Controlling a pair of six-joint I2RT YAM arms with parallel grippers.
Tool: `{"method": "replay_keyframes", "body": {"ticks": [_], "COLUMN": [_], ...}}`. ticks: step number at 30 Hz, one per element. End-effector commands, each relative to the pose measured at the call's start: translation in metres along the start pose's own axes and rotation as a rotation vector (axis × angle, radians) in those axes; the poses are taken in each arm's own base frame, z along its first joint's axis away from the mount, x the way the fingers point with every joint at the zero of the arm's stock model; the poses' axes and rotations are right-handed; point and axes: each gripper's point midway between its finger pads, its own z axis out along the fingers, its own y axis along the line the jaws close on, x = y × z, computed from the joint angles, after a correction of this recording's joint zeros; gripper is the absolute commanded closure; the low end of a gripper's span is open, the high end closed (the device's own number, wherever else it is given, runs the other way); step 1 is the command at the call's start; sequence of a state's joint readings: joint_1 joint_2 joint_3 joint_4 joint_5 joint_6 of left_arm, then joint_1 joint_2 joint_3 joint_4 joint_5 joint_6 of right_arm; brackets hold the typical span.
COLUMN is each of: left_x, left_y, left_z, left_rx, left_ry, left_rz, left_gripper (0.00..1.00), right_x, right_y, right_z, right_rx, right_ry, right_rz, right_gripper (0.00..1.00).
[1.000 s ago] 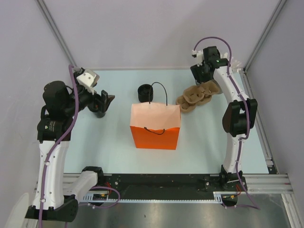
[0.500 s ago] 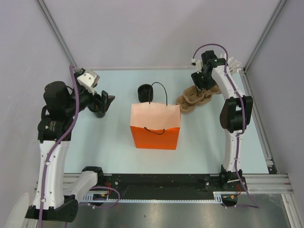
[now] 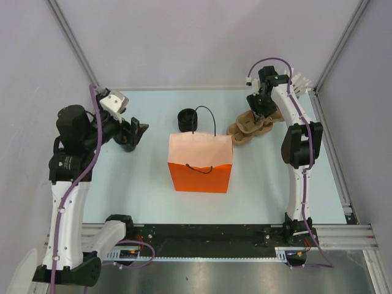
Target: Pack the takeout coffee
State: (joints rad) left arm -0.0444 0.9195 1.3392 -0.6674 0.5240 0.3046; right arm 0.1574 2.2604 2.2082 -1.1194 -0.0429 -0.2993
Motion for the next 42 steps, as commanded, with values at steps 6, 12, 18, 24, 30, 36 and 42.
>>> {"method": "replay_keyframes", "body": {"ticks": [6, 12, 18, 24, 30, 36, 42], "left_x": [-0.008, -0.009, -0.017, -0.038, -0.067, -0.079, -0.074], "left_y": [-0.002, -0.003, -0.003, 0.000, 0.006, -0.030, -0.076], "left_z": [-0.004, -0.004, -0.002, 0.005, 0.034, 0.072, 0.118], "left_rx": [0.005, 0.012, 0.030, 0.049, 0.087, 0.249, 0.430], "left_ry": [-0.038, -0.044, -0.056, -0.082, -0.100, -0.085, -0.056], "left_rz": [0.009, 0.009, 0.016, 0.063, 0.098, 0.185, 0.240], "left_gripper": [0.00, 0.00, 0.00, 0.00, 0.00, 0.00, 0.00], "right_x": [-0.003, -0.009, -0.018, -0.028, -0.034, -0.024, -0.002], "right_y": [0.000, 0.001, 0.001, 0.010, 0.030, 0.043, 0.049], "right_z": [-0.007, -0.022, -0.049, -0.093, -0.161, -0.220, -0.282], "right_rx": [-0.009, -0.010, -0.010, -0.052, -0.143, -0.190, -0.213], "right_ry": [0.003, -0.031, -0.094, -0.192, -0.345, -0.456, -0.572], "right_rz": [0.003, 0.006, 0.006, 0.000, -0.027, -0.075, -0.109], "right_gripper": [0.53, 0.66, 0.72, 0.73, 0.72, 0.72, 0.72]}}
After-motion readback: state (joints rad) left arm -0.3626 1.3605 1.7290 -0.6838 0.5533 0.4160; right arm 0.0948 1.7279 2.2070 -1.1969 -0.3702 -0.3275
